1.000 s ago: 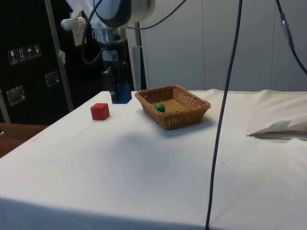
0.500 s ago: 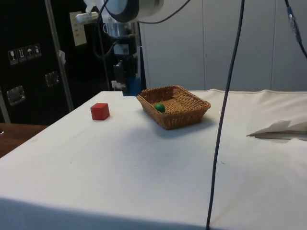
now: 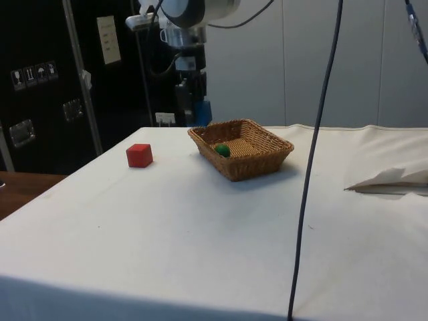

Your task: Place all non-red objects into the basket.

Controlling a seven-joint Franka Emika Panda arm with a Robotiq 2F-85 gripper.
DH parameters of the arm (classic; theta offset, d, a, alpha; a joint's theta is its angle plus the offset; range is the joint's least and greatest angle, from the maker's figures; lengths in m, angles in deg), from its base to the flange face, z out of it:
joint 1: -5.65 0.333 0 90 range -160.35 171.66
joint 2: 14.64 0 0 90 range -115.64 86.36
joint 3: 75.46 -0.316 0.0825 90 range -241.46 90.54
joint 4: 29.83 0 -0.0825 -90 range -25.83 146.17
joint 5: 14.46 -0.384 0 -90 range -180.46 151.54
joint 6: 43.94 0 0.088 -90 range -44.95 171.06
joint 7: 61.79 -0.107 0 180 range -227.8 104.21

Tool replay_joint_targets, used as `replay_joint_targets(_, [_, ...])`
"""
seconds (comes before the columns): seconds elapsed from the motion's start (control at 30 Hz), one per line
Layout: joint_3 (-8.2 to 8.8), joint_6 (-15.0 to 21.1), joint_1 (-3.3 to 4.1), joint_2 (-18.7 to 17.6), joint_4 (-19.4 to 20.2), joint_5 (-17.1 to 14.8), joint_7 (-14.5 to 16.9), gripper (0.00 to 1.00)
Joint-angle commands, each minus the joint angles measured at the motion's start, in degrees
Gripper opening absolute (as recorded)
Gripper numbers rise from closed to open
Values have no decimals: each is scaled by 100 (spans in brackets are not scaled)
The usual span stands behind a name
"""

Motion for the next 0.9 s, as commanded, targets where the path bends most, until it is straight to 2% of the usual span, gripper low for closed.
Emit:
replay_joint_targets(0.0, [11,17,-23,57,57,-6,63,3])
replay_joint_targets(0.07, [63,0,0,23,34,0,63,3])
replay_joint_targets(0.17, [160,23,-34,80,126,-17,223,3])
replay_joint_targets(0.33, [315,29,-40,97,195,-29,384,3])
replay_joint_targets(0.4, [344,0,-11,34,149,-17,355,3])
replay_joint_targets(0.43, [378,34,-40,109,229,-29,453,3])
replay_joint_targets(0.57, [556,57,-46,155,350,-34,642,3])
replay_joint_targets(0.67, [625,69,-57,172,401,-34,722,3])
replay_joint_targets(0.7, [636,23,-29,120,355,-17,676,3])
replay_joint_targets(0.73, [647,69,-57,178,413,-40,745,3])
replay_joint_targets(0.87, [716,74,-74,195,464,-74,854,3])
